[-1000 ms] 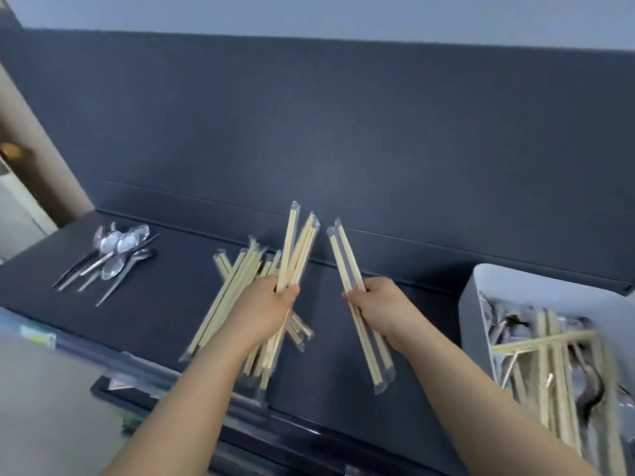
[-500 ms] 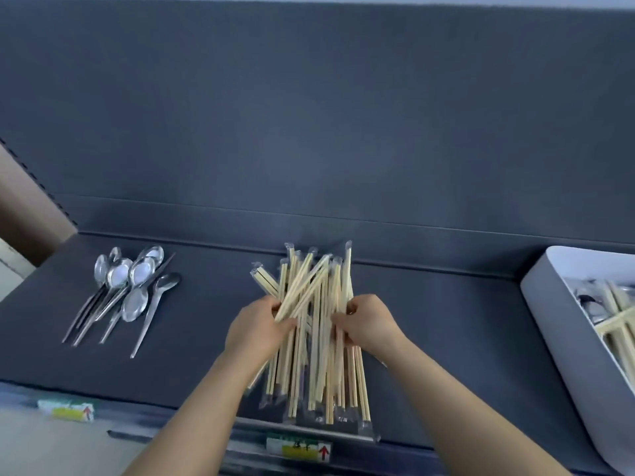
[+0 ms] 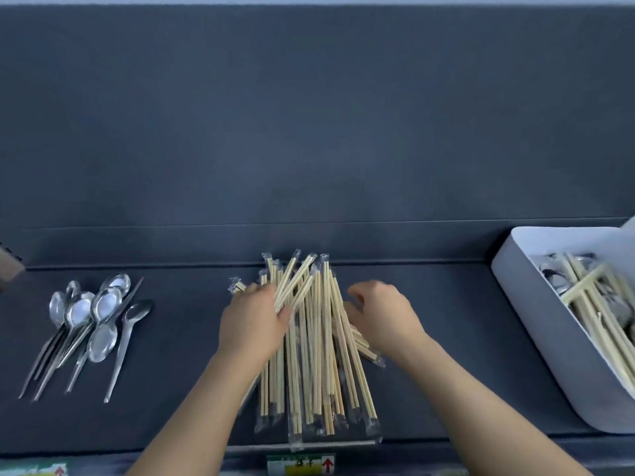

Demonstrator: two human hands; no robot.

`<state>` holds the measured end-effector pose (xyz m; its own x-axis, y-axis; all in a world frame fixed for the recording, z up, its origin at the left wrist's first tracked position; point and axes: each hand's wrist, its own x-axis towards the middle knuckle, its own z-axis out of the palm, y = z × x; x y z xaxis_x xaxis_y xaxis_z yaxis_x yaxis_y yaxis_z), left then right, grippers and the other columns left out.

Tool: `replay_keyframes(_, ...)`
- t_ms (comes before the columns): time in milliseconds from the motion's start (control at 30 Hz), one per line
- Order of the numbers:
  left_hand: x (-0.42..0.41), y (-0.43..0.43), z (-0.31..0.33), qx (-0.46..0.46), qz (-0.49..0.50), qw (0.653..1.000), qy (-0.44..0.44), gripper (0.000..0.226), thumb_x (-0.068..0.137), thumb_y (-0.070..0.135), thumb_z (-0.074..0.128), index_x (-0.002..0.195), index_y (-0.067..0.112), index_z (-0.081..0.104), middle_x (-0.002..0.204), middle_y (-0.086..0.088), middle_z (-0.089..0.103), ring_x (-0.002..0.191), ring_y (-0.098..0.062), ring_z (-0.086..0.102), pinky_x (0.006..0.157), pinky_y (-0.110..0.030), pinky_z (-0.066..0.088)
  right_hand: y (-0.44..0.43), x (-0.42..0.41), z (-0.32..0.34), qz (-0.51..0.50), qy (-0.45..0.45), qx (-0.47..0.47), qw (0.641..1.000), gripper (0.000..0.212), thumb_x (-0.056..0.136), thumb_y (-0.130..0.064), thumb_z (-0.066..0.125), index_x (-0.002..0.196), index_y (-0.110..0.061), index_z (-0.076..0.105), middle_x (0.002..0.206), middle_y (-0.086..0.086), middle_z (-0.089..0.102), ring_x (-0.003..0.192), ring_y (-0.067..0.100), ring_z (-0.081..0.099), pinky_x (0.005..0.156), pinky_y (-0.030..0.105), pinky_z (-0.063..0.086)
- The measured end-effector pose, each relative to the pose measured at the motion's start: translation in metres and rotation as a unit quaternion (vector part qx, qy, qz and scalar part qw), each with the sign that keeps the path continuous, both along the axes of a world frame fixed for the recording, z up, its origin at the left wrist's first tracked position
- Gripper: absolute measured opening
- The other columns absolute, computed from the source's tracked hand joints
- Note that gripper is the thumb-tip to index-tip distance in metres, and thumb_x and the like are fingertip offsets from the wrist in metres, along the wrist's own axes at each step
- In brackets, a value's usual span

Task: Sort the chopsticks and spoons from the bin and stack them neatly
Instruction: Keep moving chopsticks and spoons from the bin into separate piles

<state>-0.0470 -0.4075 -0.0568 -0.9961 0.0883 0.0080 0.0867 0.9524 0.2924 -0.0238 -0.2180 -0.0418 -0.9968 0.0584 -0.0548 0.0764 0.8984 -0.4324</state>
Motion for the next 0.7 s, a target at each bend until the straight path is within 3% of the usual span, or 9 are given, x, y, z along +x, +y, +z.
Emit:
replay_keyframes(67,0.0,0.017,0.012,0.016,-0.03,0.999,0.029,0.034,0.094,0.041,0.051,0.114,0.015,0.059,0.111,-0.002,0.061,0.102,-0.022,0.056,0.077,-0.033,0.047,0.017,0.006,0.013,-0.013,0.027,0.032,0.999,0.028,0.092,-0.022,0.047,0.067,-0.011,0.042,0.07,-0.001,0.044,0.064,0.022,0.042,0.05,0.028,0.03)
replay_keyframes(133,-0.001,0.036,0.021,0.034,-0.061,0.996,0.054,0.033,0.095,0.039,0.05,0.116,0.016,0.06,0.114,-0.001,0.062,0.105,-0.022,0.056,0.082,-0.034,0.047,0.036,0.013,0.024,-0.025,0.045,0.061,0.997,0.024,0.094,-0.028,0.046,0.087,-0.008,0.058,0.089,0.003,0.058,0.083,0.027,0.054,0.063,0.031,0.041)
replay_keyframes(233,-0.002,0.071,0.033,0.065,-0.111,0.989,0.079,0.034,0.095,0.037,0.049,0.122,0.019,0.06,0.117,0.002,0.062,0.109,-0.02,0.055,0.088,-0.033,0.045,0.068,0.024,0.04,-0.061,0.076,0.074,0.992,0.03,0.095,-0.031,0.047,0.108,-0.009,0.063,0.108,0.006,0.063,0.101,0.028,0.057,0.081,0.036,0.048)
replay_keyframes(400,-0.002,0.138,0.048,0.106,-0.183,0.974,0.079,0.035,0.095,0.037,0.051,0.124,0.019,0.059,0.117,0.001,0.061,0.109,-0.021,0.055,0.09,-0.034,0.045,0.132,0.038,0.058,-0.122,0.104,0.073,0.984,0.028,0.094,-0.029,0.051,0.113,-0.014,0.065,0.114,0.006,0.065,0.105,0.027,0.058,0.086,0.037,0.049)
replay_keyframes(500,-0.003,0.183,0.053,0.128,-0.218,0.965,0.069,0.035,0.095,0.035,0.052,0.125,0.018,0.058,0.116,0.001,0.06,0.11,-0.02,0.054,0.09,-0.033,0.046,0.176,0.042,0.062,-0.157,0.097,0.078,0.98,0.025,0.093,-0.027,0.053,0.105,-0.011,0.068,0.108,0.009,0.068,0.101,0.03,0.061,0.083,0.037,0.05)
replay_keyframes(567,-0.004,0.213,0.056,0.142,-0.237,0.959,0.06,0.035,0.096,0.034,0.052,0.125,0.016,0.058,0.116,0.001,0.059,0.11,-0.019,0.054,0.09,-0.033,0.046,0.208,0.043,0.063,-0.173,0.079,0.08,0.978,0.018,0.092,-0.023,0.052,0.084,-0.019,0.068,0.092,0.009,0.067,0.09,0.033,0.06,0.072,0.033,0.046)
replay_keyframes(633,-0.006,0.244,0.058,0.153,-0.248,0.955,0.045,0.035,0.096,0.033,0.051,0.127,0.016,0.057,0.118,0.0,0.058,0.112,-0.018,0.053,0.091,-0.032,0.046,0.238,0.041,0.064,-0.185,0.061,0.082,0.977,0.025,0.09,-0.02,0.051,0.065,-0.022,0.053,0.079,0.009,0.061,0.081,0.033,0.056,0.064,0.033,0.04)
replay_keyframes(700,-0.008,0.276,0.061,0.163,-0.254,0.953,0.03,0.035,0.096,0.032,0.052,0.126,0.015,0.058,0.118,-0.001,0.059,0.111,-0.019,0.054,0.091,-0.033,0.047,0.272,0.039,0.06,-0.195,0.056,0.072,0.977,0.016,0.091,-0.019,0.054,0.088,-0.017,0.069,0.095,0.011,0.067,0.094,0.033,0.06,0.074,0.035,0.047)
